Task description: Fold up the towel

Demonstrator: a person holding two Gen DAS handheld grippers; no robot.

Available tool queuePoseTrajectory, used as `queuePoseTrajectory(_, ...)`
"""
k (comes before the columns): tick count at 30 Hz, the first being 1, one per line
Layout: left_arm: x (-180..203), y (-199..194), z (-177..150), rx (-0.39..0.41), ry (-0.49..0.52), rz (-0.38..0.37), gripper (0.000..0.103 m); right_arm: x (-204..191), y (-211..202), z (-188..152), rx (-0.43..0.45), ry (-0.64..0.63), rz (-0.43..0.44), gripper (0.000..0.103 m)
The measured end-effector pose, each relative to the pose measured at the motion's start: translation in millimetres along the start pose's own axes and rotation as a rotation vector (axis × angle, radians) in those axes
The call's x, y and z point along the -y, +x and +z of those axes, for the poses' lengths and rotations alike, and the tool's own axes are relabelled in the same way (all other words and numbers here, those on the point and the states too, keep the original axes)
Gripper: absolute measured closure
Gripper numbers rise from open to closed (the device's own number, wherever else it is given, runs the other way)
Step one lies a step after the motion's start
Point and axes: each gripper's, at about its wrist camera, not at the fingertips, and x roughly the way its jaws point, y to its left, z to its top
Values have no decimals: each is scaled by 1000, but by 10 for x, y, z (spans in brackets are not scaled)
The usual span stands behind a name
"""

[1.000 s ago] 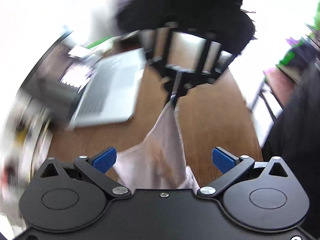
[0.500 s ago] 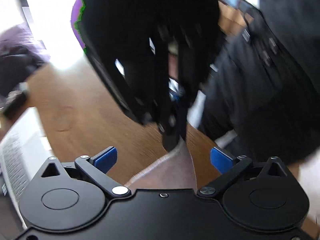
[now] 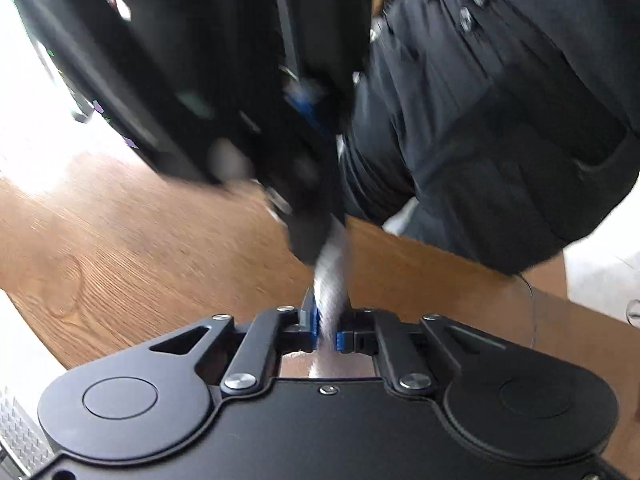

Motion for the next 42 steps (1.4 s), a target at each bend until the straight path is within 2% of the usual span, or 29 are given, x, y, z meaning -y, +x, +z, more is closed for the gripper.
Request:
queuePoseTrajectory(4, 102, -28, -133, 4, -33, 22, 96, -52, -37, -74, -2, 26, -13, 102)
queuePoseTrajectory(8, 73, 33, -170, -13, -73, 76, 96, -35, -81, -99, 1, 29, -23, 102)
queuePoseTrajectory(13, 211, -112, -403, -8, -220, 175, 96, 170, -180, -70, 21, 30, -60, 102)
queuePoseTrajectory(16, 395, -309, -608, -19, -328, 270, 96, 422, -235, -9, 42, 8, -93, 102)
queuePoseTrajectory(19, 591, -550, -794, -65, -419, 390, 96, 721, -278, 91, 66, -78, -132, 102)
queuePoseTrajectory(24, 829, -1204, -1196, -129, -669, 704, 96, 1313, -396, 330, 99, -205, -212, 102)
queuePoseTrajectory(25, 729, -1362, -1165, -132, -692, 736, 96, 1437, -433, 388, 104, -231, -235, 102)
queuePoseTrajectory(28, 899, -1830, -1166, -152, -788, 903, 96, 1718, -561, 579, 122, -307, -294, 102)
queuePoseTrajectory(32, 1045, -2174, -941, -183, -853, 1022, 96, 1868, -714, 818, 143, -400, -348, 102)
queuePoseTrajectory(35, 1164, -2122, -781, -220, -877, 1071, 95, 1859, -728, 916, 149, -449, -346, 102)
queuePoseTrajectory(38, 1306, -1862, -538, -228, -960, 1133, 95, 1722, -597, 923, 149, -486, -321, 102)
queuePoseTrajectory(40, 1430, -1709, -537, -213, -1028, 1162, 95, 1536, -428, 868, 153, -488, -274, 102)
queuePoseTrajectory(42, 1521, -1230, -497, -195, -1135, 1162, 95, 1271, -153, 771, 156, -481, -193, 102)
